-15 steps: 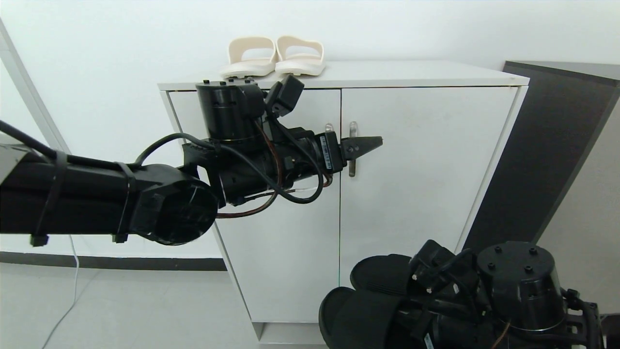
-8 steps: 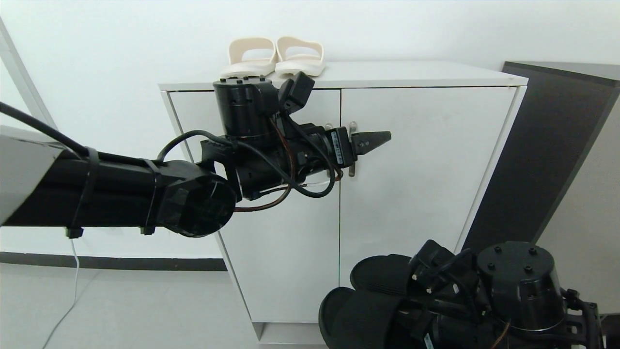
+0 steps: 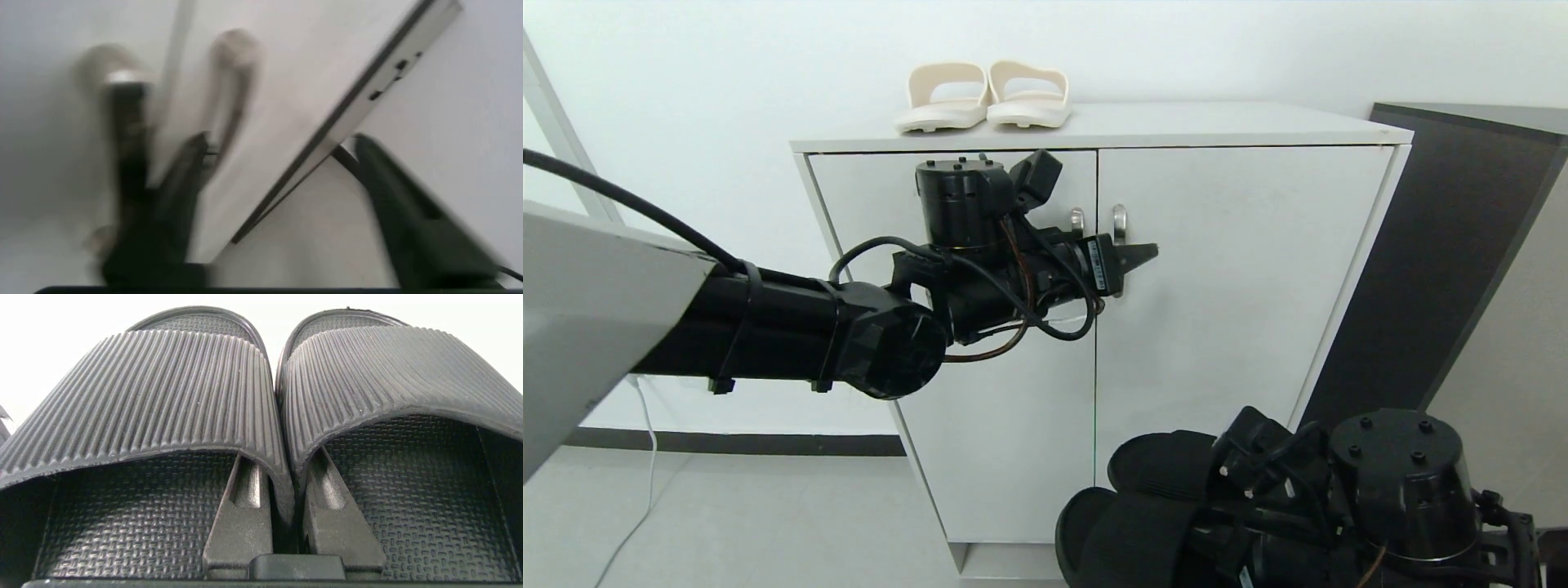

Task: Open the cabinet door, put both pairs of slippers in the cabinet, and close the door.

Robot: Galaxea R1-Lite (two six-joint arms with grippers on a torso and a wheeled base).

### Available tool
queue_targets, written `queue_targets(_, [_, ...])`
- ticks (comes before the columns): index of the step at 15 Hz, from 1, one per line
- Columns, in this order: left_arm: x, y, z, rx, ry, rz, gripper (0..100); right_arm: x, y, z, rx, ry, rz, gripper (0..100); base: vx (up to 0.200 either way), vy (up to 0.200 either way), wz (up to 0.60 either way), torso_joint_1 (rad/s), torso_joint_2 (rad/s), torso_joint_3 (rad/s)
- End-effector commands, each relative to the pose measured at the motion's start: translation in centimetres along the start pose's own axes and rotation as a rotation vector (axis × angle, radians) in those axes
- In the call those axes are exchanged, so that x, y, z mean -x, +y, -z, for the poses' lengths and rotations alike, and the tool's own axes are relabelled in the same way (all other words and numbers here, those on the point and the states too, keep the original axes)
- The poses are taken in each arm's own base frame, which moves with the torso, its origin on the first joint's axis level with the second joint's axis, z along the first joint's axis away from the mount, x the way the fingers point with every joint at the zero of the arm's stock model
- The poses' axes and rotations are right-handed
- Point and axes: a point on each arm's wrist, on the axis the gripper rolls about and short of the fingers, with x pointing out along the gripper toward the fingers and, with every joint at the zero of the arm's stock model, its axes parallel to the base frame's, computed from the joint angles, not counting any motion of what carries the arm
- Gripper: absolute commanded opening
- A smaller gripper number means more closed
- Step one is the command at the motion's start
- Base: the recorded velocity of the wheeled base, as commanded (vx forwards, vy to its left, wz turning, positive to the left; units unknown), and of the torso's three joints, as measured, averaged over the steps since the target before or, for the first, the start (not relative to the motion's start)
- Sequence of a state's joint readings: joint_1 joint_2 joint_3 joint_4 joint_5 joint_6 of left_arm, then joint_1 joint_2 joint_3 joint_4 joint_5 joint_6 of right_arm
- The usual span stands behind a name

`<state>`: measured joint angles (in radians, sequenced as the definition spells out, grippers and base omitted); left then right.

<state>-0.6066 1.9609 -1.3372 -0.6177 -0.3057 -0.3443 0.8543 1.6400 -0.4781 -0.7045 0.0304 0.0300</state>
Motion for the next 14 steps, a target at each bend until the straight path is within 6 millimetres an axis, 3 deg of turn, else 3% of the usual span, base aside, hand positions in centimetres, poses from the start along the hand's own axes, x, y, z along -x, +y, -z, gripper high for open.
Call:
queue_targets(1, [-0.1, 0.0, 0.2, 0.002, 0.006, 0.007, 0, 0.1, 0.0, 0.3, 0.001, 0.006, -0.013, 0, 0.0, 0.0, 0.0, 0.0, 0.0, 0.0])
queue_targets(9, [1.8, -1.3, 0.7, -0.013, 0.013, 0.023, 0, 0.4, 0.3, 1.1, 0.009, 0.03, -0.1, 0, 0.0, 0.0, 0.0, 0.0, 0.0, 0.0])
queue_targets(14, [3.9, -3.7, 1.7, -0.039, 0.042, 0.064, 0, 1.2, 1.1, 2.6, 0.084, 0.005, -0.203, 0, 0.0, 0.0, 0.0, 0.0, 0.0, 0.0])
